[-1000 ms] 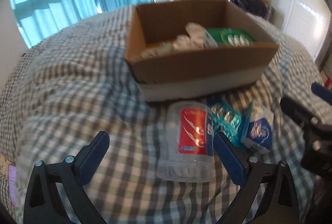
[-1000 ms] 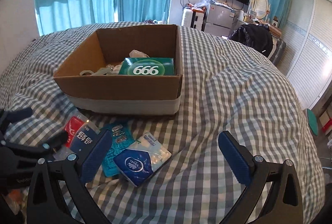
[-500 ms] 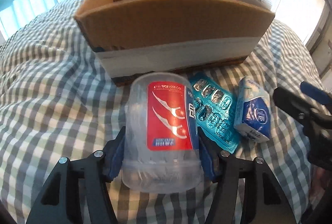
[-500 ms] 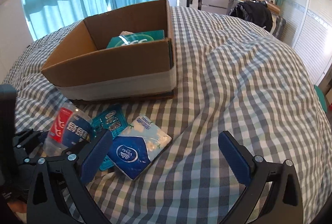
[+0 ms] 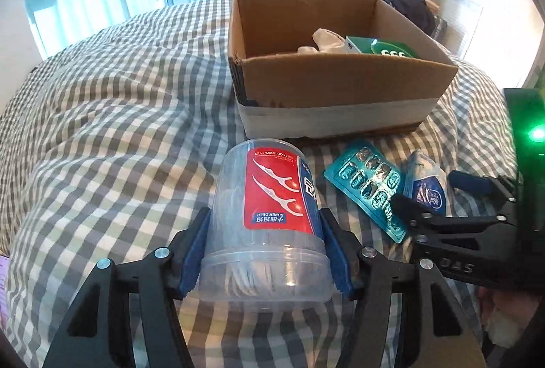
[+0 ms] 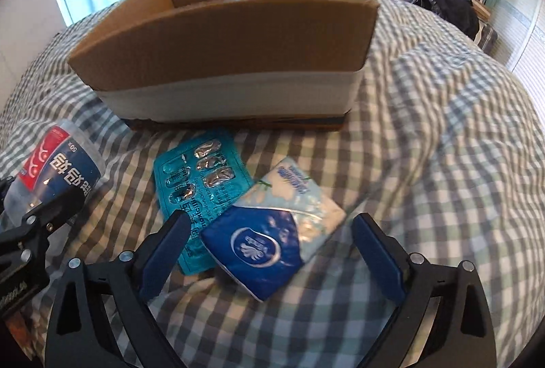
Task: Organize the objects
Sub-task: 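Grasp the toothpick canister with the left gripper while the right grasps the Vinda tissue pack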
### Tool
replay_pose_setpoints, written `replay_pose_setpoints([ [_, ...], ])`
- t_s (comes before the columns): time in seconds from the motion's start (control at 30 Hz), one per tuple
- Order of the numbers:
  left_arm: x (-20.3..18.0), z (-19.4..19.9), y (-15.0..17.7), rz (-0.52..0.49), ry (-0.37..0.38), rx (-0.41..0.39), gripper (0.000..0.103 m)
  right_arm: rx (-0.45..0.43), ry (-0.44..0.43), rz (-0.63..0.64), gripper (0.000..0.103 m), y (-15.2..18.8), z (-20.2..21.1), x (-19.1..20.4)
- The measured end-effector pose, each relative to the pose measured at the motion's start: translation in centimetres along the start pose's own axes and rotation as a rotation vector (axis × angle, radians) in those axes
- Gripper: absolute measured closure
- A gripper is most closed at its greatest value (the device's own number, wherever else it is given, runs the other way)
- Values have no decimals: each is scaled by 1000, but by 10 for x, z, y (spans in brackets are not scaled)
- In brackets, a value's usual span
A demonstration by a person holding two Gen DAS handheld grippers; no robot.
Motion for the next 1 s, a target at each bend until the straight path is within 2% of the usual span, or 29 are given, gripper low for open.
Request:
replay_pose_setpoints([
  [0.03,2,-1,-1,3,2,2,40,14,8,4,12,0,-4,1],
  [0.1,5,-2,0,13,10,5,40,34,27,8,14,2,-9,2],
  [0.27,1,-5,2,6,17,12,40,16,35,17,26,3,-1,3],
  [0.67,-13,14,3,-15,-9,9,40,-96,-8,46,28,17,54,12],
  [1.0,-38,68,-3,-26,-10,-71,40,-177,-18,7,29,22,109,-12],
])
Point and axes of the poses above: each gripper's, at about its wrist camera, not at the fingertips, and z roughly against the way its jaws point, x to its left, y to its underside, the point moved 4 cm from there along -z, roughly the way its jaws point, and after that the axes turned 7 degrees about y, right-handed, at the moved point
